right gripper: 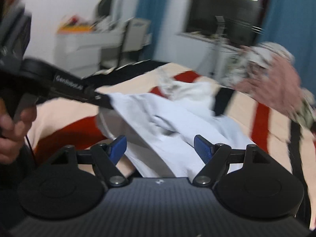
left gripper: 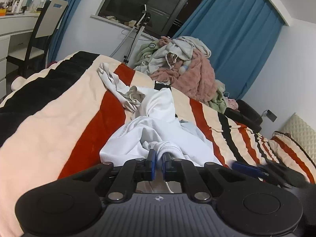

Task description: Fold clothes

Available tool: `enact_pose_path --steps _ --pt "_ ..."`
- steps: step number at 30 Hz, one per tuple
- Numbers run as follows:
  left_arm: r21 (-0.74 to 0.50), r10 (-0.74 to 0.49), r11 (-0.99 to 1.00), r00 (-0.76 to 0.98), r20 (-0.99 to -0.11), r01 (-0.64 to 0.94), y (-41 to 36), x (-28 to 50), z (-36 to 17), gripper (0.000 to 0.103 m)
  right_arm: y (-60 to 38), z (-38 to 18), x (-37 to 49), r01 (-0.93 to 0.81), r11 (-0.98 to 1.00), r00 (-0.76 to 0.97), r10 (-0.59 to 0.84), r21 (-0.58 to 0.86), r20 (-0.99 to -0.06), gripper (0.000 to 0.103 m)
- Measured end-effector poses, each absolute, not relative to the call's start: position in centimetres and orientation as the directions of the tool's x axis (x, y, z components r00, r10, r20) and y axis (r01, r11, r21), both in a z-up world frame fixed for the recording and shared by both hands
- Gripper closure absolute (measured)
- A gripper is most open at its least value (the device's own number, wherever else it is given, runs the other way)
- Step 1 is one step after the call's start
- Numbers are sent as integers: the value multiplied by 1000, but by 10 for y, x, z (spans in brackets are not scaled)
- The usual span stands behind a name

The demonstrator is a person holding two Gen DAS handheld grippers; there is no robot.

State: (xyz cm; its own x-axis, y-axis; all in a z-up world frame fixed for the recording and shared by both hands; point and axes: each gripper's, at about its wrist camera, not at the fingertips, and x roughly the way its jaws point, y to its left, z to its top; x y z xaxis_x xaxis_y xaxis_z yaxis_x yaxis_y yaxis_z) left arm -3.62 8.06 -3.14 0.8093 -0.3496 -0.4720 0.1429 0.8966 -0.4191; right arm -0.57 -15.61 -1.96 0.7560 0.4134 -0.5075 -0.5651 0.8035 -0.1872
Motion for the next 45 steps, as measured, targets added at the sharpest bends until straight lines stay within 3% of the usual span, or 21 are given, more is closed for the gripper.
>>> enact_pose_path --steps 6,10,14,19,23,28,33,38,45 --pt "-394 -320 911 812 -487 122 77 -39 -32 92 -125 -27 59 -620 776 673 454 -111 -584 27" --pt "-415 -320 904 807 -496 104 80 -38 -36 82 -137 -17 97 -575 811 644 530 108 -552 27" --pt "-451 -351 886 790 -503 106 75 -39 -42 60 -151 -6 117 -549 814 652 558 188 -513 27" --pt "-557 -421 829 718 -554 57 58 -28 -63 48 -191 -1 130 -493 793 663 609 359 -435 27" --pt "-633 -531 769 643 -552 92 23 -12 -83 41 -218 -5 128 -475 780 679 619 407 -394 27" --pt "-587 -494 807 621 -609 66 -21 -2 -109 40 -240 -9 126 -458 780 692 614 426 -380 25" --pt "-581 -466 812 663 -585 58 -34 -10 -116 40 -239 -15 127 -466 788 692 608 402 -391 25" --pt "-560 -440 828 671 -597 44 -37 -11 -118 58 -227 -21 130 -500 797 668 604 339 -436 25" --pt "-588 -454 808 674 -583 35 -28 -9 -123 63 -172 -8 137 -630 771 610 564 90 -557 26"
